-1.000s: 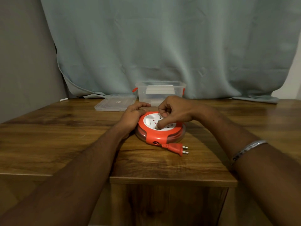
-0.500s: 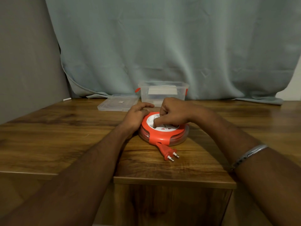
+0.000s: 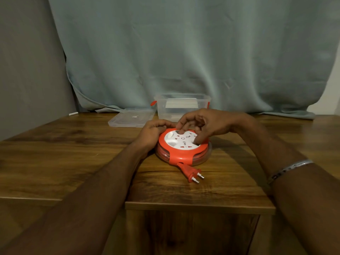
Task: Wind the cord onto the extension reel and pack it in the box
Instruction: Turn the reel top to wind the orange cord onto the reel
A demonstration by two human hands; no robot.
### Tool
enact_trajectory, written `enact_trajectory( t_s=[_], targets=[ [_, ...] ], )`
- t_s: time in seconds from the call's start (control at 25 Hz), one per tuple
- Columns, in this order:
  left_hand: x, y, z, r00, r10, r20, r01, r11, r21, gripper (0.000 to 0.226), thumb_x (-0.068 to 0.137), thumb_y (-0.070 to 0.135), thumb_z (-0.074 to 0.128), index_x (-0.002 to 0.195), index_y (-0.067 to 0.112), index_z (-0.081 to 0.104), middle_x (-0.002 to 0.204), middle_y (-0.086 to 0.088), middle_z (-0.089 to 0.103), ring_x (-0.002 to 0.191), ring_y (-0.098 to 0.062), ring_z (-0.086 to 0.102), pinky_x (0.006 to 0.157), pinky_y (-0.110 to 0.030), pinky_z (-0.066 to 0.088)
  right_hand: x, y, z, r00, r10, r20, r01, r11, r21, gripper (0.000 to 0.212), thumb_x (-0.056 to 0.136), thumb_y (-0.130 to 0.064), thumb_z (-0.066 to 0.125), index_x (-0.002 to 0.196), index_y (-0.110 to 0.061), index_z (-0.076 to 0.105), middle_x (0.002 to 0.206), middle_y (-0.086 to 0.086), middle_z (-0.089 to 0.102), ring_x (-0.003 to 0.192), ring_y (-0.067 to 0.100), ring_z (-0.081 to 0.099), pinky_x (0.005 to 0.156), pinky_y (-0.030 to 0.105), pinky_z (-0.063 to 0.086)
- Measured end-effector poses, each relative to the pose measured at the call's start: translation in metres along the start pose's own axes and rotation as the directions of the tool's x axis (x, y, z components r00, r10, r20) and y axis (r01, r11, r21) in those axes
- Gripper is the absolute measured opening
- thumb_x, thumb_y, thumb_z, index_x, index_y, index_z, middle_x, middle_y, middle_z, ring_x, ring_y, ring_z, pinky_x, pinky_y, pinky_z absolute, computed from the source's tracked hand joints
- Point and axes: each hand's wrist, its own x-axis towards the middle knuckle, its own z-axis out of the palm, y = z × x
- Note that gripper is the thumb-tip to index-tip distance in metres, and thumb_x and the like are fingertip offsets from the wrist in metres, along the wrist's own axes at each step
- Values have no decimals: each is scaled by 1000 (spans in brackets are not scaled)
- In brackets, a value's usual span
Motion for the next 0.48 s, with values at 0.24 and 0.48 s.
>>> enact_trajectory(
  t_s=[0.24,0.48],
  targets=[
    [0,0,-4,1000,9,18,-9,1000,-14,37,97,-6,44,95,11,76,87,3,78,75,-8,74,65,-18,58,2,-9,6,997,5,-71,-12,994,-111,63,72,14,81,124,-9,55,116,5,76,64,14,63,53,22,50],
    [0,-3,-9,995,17,94,-14,999,-35,34,94,-7,48,97,8,78,94,-4,80,82,-16,76,68,-22,59,1,-22,12,994,1,-108,-20,983,-181,58,62,-15,97,106,-19,60,85,1,79,57,-1,64,54,17,47]
  ],
)
